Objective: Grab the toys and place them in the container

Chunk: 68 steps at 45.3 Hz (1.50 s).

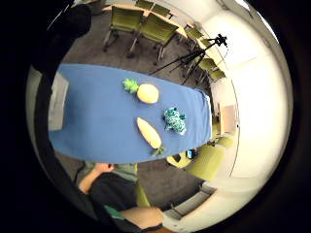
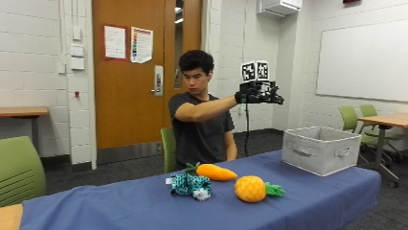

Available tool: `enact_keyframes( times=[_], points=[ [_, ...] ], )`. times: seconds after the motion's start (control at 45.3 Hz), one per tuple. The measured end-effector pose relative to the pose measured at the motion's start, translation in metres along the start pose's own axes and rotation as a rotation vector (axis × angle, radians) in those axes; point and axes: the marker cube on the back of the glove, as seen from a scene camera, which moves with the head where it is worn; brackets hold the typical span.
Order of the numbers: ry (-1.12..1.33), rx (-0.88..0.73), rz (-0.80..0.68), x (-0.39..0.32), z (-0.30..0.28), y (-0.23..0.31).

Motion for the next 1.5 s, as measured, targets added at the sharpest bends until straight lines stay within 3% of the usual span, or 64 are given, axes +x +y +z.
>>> enact_keyframes(
  times=[0.375, 0.618, 0.97, 1.323, 1.5],
  points=[
    [0.016, 0.006, -0.012, 0.017, 0.002, 0.015],
    [-0.032, 0.005, 0.027, 0.087, 0.026, 0.050],
    [-0.087, -0.081, 0.151, 0.176, 0.136, 0.097],
    [-0.086, -0.196, 0.186, 0.195, 0.238, 0.105],
    [-0.059, -0.238, 0.177, 0.194, 0.263, 0.110]
  ],
)
